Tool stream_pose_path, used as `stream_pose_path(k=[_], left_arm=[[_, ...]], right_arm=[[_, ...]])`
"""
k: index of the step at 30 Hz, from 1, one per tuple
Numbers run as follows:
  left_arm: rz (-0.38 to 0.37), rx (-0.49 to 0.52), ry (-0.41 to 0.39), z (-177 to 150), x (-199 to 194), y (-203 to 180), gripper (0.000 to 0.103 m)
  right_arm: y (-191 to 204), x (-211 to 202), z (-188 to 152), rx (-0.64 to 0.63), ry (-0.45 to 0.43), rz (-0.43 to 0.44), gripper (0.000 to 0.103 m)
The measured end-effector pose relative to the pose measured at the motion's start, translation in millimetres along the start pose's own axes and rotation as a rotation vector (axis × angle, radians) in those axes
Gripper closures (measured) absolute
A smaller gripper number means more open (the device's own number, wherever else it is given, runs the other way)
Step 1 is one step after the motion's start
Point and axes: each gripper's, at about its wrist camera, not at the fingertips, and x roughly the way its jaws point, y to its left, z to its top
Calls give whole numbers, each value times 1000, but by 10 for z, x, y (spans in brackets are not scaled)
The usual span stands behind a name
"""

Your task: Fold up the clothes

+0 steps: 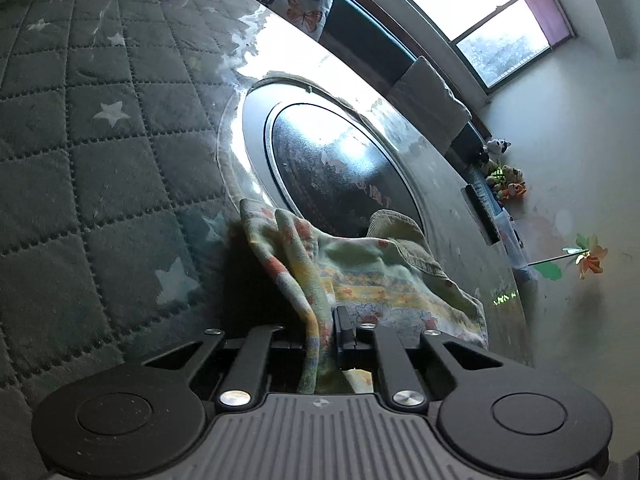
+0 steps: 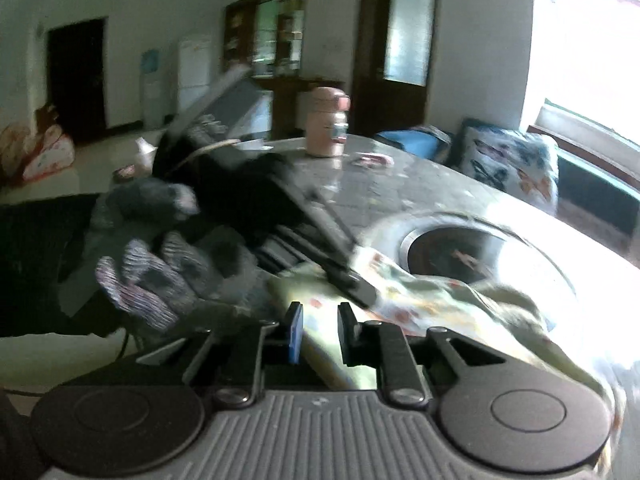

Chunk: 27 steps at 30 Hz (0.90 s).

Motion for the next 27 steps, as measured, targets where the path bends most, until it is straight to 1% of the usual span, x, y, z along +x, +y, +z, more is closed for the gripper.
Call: stream_pose_path(k=[2, 4, 8, 13, 15, 16, 17, 19, 21, 22, 25, 27], left_arm=[[3, 1, -4, -10, 0, -2, 90], [7, 2, -7, -20, 1, -4, 90], [16, 7, -10, -32, 3, -15, 90], [32, 20, -11, -33, 11, -47, 90], [38, 29, -13, -36, 10, -58, 89], [41, 33, -13, -40, 12, -63, 89], [44, 37, -14, -43, 14, -68, 89], [50, 45, -13, -43, 18, -83, 89], [59, 57, -14, -45, 22, -103, 89], [63, 63, -15, -47, 24, -113, 89], [75, 80, -18, -51, 25, -145, 89], [82, 88, -21, -48, 21, -166, 90]], right_arm=[[-162, -75, -60, 48, -4, -51, 76], [-352, -159, -148, 101, -7, -145, 76], [-845, -212, -306, 231, 11, -286, 76], [-1320, -136, -544, 340, 77, -385, 77], [-1421, -166, -649, 367, 82, -429, 77], [-1454, -193, -697, 374, 79, -452, 74], [-1490, -218, -734, 383, 74, -474, 68], [-1554, -243, -739, 412, 58, -505, 58], [-1629, -236, -747, 446, 53, -521, 55], [-1673, -226, -757, 464, 54, -526, 51], [-1795, -189, -796, 528, 59, -503, 51], [-1835, -181, -813, 560, 54, -478, 54]])
